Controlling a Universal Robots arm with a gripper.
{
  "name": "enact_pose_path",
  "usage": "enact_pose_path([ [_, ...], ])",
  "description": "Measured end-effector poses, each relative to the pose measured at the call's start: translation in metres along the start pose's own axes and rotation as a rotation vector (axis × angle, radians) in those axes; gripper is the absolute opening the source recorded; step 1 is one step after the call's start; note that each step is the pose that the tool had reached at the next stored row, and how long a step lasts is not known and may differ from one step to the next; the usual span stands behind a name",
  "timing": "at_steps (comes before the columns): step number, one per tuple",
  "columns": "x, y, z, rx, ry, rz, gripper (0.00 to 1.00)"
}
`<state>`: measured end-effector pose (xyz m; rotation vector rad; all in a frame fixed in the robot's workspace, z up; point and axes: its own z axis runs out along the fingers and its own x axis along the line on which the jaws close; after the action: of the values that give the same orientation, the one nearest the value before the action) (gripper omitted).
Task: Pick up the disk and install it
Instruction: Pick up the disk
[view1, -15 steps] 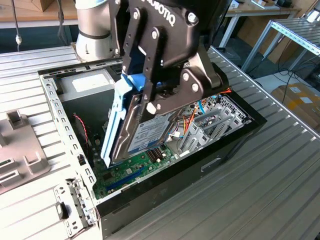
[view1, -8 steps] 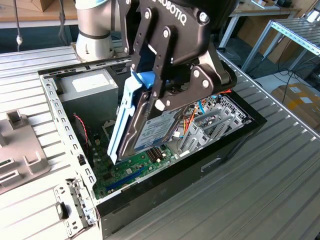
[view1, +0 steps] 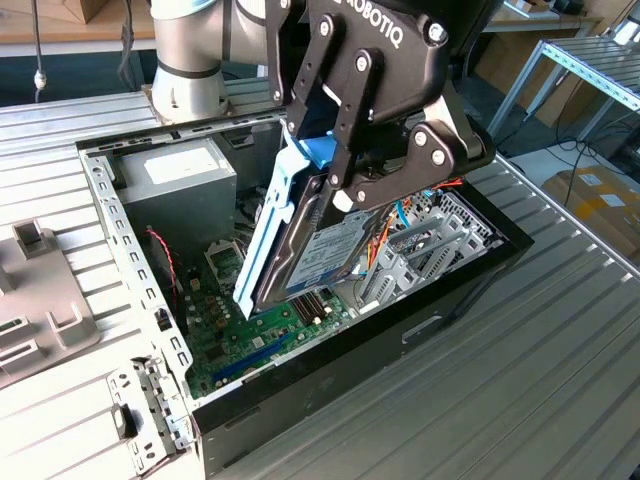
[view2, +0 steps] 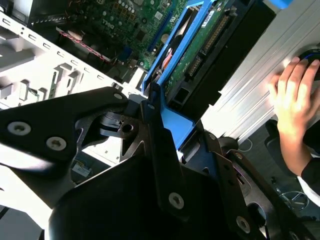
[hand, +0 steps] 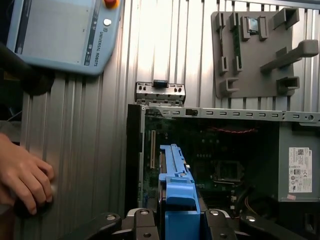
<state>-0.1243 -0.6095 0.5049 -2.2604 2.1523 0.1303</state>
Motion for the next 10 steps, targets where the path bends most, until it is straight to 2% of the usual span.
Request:
enact_pose_path([
  [6, 0.0003, -0.0068, 0.0, 0.0, 0.0, 0.0, 0.37],
  [10, 0.0007, -0.0157, 0.0, 0.0, 0.0, 0.0, 0.37],
])
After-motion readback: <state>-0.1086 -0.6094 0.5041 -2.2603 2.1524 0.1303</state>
